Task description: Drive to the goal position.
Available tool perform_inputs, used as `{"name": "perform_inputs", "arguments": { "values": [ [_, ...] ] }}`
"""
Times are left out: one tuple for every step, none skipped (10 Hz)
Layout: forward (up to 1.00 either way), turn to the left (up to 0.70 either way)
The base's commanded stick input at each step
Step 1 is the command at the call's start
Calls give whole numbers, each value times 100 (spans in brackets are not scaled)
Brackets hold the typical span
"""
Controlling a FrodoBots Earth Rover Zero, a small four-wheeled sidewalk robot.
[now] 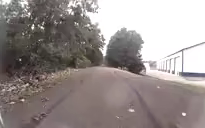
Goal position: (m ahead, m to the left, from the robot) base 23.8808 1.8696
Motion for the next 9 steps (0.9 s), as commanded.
{"name": "perform_inputs", "arguments": {
  "values": [
    [70, 3],
    [70, 2],
    [70, 1],
    [70, 1],
    [70, 0],
    [70, 0],
    [70, 0],
    [70, 0],
    [70, 0]
  ]
}}
